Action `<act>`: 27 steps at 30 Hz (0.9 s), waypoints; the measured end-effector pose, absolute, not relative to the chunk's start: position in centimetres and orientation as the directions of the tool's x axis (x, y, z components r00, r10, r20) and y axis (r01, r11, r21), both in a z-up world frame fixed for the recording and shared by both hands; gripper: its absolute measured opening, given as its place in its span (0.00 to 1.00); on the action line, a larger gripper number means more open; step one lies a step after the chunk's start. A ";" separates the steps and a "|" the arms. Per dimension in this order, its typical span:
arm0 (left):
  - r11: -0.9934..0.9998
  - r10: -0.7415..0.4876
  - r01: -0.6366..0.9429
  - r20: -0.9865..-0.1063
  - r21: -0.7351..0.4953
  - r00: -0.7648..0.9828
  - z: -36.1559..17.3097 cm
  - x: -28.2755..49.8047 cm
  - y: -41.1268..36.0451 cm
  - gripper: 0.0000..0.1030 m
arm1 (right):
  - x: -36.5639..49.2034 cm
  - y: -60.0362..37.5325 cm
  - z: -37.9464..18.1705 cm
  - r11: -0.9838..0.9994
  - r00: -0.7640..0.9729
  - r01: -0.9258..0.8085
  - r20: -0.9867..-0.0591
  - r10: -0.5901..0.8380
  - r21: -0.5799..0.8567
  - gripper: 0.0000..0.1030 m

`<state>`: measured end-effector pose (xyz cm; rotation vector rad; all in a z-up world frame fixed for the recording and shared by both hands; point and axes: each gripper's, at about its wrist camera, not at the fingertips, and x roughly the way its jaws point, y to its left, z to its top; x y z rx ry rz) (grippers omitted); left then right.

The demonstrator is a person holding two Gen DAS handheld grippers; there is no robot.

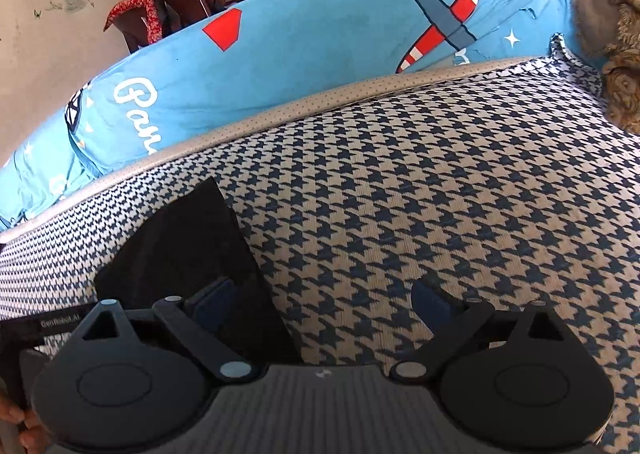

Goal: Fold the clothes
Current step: 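Withdraw both open grippers from the folded black bundle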

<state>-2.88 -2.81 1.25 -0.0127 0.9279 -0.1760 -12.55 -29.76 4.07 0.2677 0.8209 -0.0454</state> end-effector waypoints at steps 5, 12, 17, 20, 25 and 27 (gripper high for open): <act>0.984 -0.152 0.167 -0.784 -0.063 0.602 1.5 -3.8 -2.9 1.00 | -14.5 -29.3 3.0 0.967 0.649 0.160 -0.759 0.047 0.197 0.93; 0.984 -0.151 0.166 -0.788 -0.063 0.597 1.2 -5.3 -2.5 1.00 | -14.8 -28.3 1.0 0.976 0.607 0.183 -0.794 -0.021 0.114 1.00; 0.984 -0.151 0.165 -0.790 -0.064 0.594 1.0 -6.4 -2.2 1.00 | -14.9 -27.7 0.5 0.984 0.625 0.162 -0.780 -0.041 0.078 1.00; 0.985 -0.147 0.162 -0.788 -0.062 0.598 1.2 -7.4 -2.0 1.00 | -14.9 -27.8 0.5 0.983 0.627 0.165 -0.778 -0.038 0.085 1.00; 0.984 -0.157 0.162 -0.780 -0.073 0.606 1.7 -9.2 -1.6 1.00 | -15.9 -27.9 1.1 0.966 0.629 0.223 -0.777 -0.038 0.134 1.00; 0.984 -0.163 0.163 -0.777 -0.078 0.608 1.9 -9.9 -1.4 1.00 | -16.8 -27.9 1.3 0.957 0.636 0.239 -0.771 -0.025 0.165 1.00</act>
